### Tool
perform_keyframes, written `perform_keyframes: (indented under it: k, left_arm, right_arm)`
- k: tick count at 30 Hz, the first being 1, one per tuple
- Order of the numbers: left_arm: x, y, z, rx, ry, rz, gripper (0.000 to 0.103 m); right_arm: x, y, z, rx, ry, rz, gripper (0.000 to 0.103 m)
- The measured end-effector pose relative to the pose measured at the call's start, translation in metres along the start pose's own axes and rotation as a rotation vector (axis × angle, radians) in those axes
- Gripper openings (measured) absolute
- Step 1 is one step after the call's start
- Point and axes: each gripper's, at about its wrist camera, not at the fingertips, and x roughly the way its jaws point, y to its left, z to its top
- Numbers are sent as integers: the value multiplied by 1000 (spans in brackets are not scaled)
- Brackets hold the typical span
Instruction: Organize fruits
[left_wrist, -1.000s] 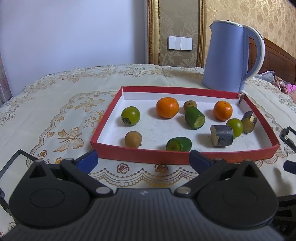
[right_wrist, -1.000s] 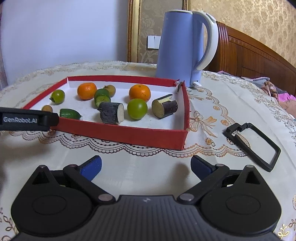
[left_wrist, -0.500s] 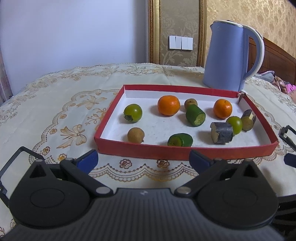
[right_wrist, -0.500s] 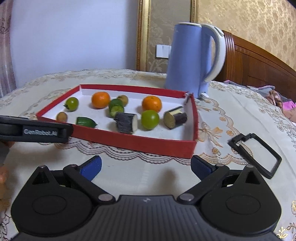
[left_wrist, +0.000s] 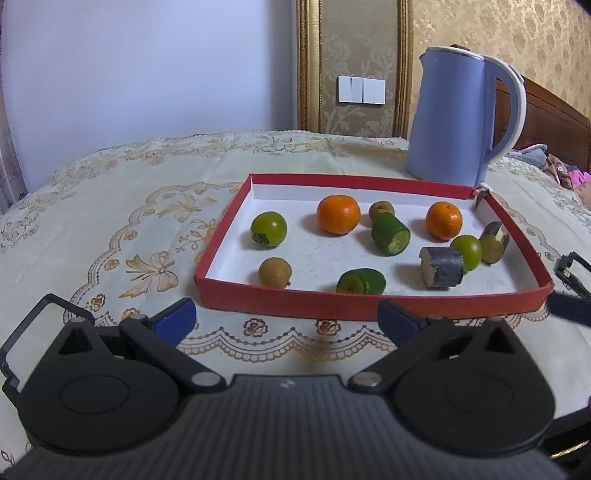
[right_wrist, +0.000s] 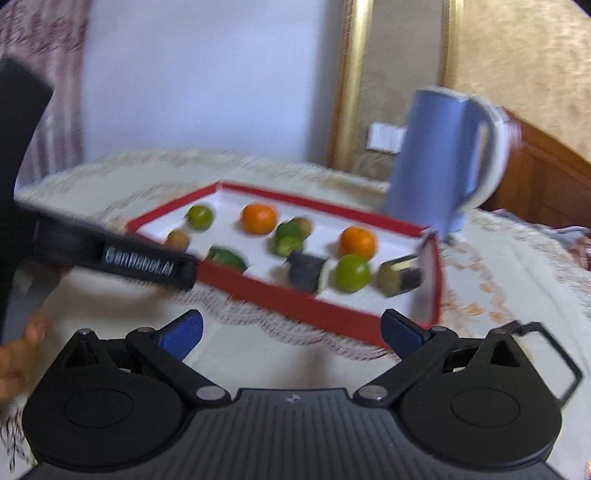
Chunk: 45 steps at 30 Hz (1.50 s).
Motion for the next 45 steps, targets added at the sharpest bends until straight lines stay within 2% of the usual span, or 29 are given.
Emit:
perform_keyframes:
  k: [5,12,20,26,45]
  left_arm:
    - [1,-3,1,6,3,0,103]
    - [6,-6,1,13,13,3,103]
    - [9,-7,1,14,21,0,103]
    - [11,-6,2,6,27,-10,103]
    - [15,-6,2,10,38,2,103]
  right_arm:
    - [13,-4,-4,60,72,-79,103]
    - [26,-17,-8,141,126,-116,103]
    - [31,-17,-6,152,124,-121,103]
    - [33,-25,-7,196,135,-90,103]
    - [33,-24,-7,195,134,-92,103]
